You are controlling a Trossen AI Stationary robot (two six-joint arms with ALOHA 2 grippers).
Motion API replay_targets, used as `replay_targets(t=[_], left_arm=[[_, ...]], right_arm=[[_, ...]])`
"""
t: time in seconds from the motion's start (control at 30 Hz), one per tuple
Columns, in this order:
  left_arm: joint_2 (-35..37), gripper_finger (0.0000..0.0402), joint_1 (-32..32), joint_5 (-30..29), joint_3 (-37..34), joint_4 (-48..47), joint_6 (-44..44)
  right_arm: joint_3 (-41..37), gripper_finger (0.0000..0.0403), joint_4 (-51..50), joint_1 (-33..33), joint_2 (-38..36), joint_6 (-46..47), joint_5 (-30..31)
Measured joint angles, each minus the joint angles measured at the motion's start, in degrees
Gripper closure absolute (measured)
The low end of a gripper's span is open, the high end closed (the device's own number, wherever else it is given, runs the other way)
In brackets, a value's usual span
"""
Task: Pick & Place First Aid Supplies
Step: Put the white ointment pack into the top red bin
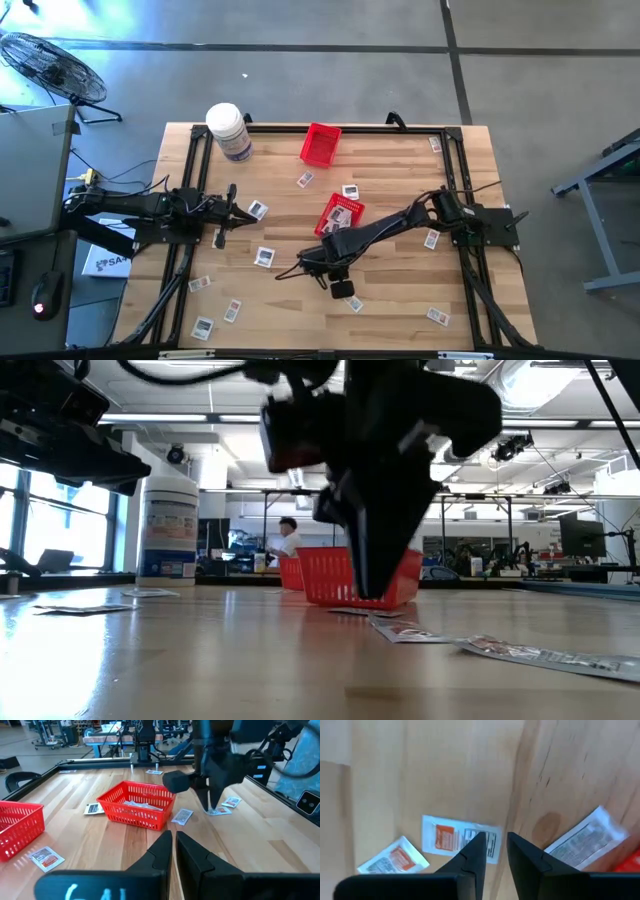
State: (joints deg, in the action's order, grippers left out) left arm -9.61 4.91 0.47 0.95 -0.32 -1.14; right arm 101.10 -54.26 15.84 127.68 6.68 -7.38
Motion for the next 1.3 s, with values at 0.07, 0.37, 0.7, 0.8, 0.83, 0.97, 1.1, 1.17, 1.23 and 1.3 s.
replay_targets(t=[0.07,0.37,0.7,0.8,0.83,0.97,1.1,1.17,1.23,1.3], left_arm=[[0.0,0.0380,0.0,0.0,0.0,0.0,0.0],[0.0,0.0380,0.0,0.0,0.0,0.0,0.0],[0.0,0.0380,0.0,0.0,0.0,0.0,0.0],[0.0,0.0380,0.0,0.0,0.0,0.0,0.0],[0.0,0.0380,0.0,0.0,0.0,0.0,0.0],[0.0,0.0380,0.0,0.0,0.0,0.0,0.0],[0.0,0.0380,0.0,0.0,0.0,0.0,0.0],[0.0,0.0380,0.0,0.0,0.0,0.0,0.0],[0.0,0.0380,0.0,0.0,0.0,0.0,0.0],[0.0,0.0380,0.0,0.0,0.0,0.0,0.0]], right_arm=[[1.4,0.0331,-0.5,-0.1,0.0,-1.4,0.0],[1.8,0.0331,-1.1,-0.2,0.3,-5.7,-0.2],[1.8,0.0331,-1.7,-0.6,0.3,-10.0,0.3],[1.8,0.0331,-1.7,-0.9,0.4,-10.5,0.4],[1.8,0.0331,-1.7,-0.9,0.5,-11.0,0.4],[1.8,0.0331,-1.9,-0.9,1.8,-11.5,-0.3],[1.8,0.0331,-2.1,-0.7,2.9,-11.4,-1.2],[1.8,0.0331,-1.7,-0.7,2.9,-11.3,-1.3],[1.8,0.0331,-1.5,-0.7,2.9,-11.3,-1.3],[1.8,0.0331,-1.9,-0.7,2.9,-11.6,-1.7]])
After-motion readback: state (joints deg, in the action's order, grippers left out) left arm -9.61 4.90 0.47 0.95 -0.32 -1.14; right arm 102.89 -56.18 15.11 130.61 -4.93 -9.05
